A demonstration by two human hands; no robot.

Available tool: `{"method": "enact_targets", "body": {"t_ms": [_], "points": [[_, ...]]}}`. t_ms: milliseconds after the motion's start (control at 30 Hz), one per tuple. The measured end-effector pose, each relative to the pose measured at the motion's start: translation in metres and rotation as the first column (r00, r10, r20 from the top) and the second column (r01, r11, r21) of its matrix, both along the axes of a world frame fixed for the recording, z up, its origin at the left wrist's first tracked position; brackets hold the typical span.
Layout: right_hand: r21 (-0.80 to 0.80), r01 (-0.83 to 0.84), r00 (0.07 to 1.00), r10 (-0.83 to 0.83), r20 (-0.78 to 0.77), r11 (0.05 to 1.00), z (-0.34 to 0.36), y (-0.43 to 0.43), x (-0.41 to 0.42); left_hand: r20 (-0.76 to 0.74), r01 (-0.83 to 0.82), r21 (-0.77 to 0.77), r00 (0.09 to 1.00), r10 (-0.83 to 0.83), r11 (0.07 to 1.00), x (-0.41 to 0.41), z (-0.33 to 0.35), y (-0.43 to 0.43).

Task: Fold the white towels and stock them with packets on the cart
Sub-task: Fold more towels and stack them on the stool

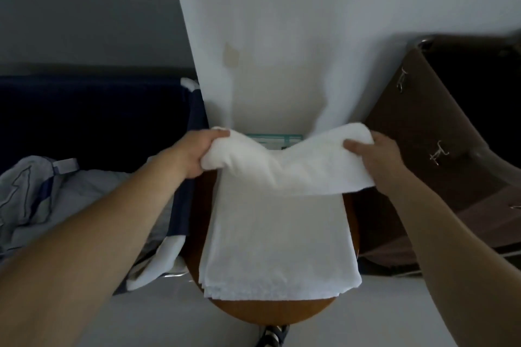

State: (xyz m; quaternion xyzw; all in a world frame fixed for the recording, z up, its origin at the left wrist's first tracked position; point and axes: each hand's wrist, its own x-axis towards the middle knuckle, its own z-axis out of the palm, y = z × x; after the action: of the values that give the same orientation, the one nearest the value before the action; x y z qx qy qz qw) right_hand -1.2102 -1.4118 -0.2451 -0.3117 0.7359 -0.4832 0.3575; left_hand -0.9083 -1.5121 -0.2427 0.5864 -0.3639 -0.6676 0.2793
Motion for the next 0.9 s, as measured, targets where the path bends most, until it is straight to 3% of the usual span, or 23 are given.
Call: {"method": "enact_targets", "body": {"t_ms": [167, 300, 400, 500, 567, 733, 900], "points": [[-0.136, 0.04, 0.999, -0.044, -0.032, 0.99, 0.044, -0.021, -0.011, -0.137, -0.121, -0.179, 0.986, 0.097, 0.976, 0.004, 0.045, -0.007], [-0.07, 0.027, 0.999, -0.029, -0.029, 0.997, 0.008, 0.004, -0.012, -0.067, -0.078, -0.181, 0.995, 0.067, 0.98, 0.02, -0.007, 0.03], [0.121, 0.036, 0.992, -0.021, -0.123, 0.992, -0.062, 0.042, -0.005, 0.071, -0.076, -0.026, 0.994, 0.078, 0.997, 0.036, -0.09, 0.074], [0.405, 0.053, 0.977, 0.037, -0.212, 0.913, -0.136, 0.08, 0.008, 0.305, 0.119, 0.151, 0.939, -0.16, 0.981, 0.048, -0.169, 0.109], [0.52, 0.064, 0.974, 0.06, -0.218, 0.851, -0.17, 0.099, 0.014, 0.429, 0.194, 0.184, 0.866, -0.256, 0.964, 0.049, -0.2, 0.12], [0.533, 0.089, 0.96, 0.07, -0.271, 0.842, -0.189, 0.099, 0.008, 0.637, 0.197, 0.072, 0.746, -0.197, 0.978, 0.037, -0.221, 0.117], [0.458, 0.109, 0.925, 0.078, -0.371, 0.882, -0.176, 0.086, -0.001, 0.748, 0.225, -0.111, 0.66, -0.068, 0.968, 0.03, -0.217, 0.125]]}}
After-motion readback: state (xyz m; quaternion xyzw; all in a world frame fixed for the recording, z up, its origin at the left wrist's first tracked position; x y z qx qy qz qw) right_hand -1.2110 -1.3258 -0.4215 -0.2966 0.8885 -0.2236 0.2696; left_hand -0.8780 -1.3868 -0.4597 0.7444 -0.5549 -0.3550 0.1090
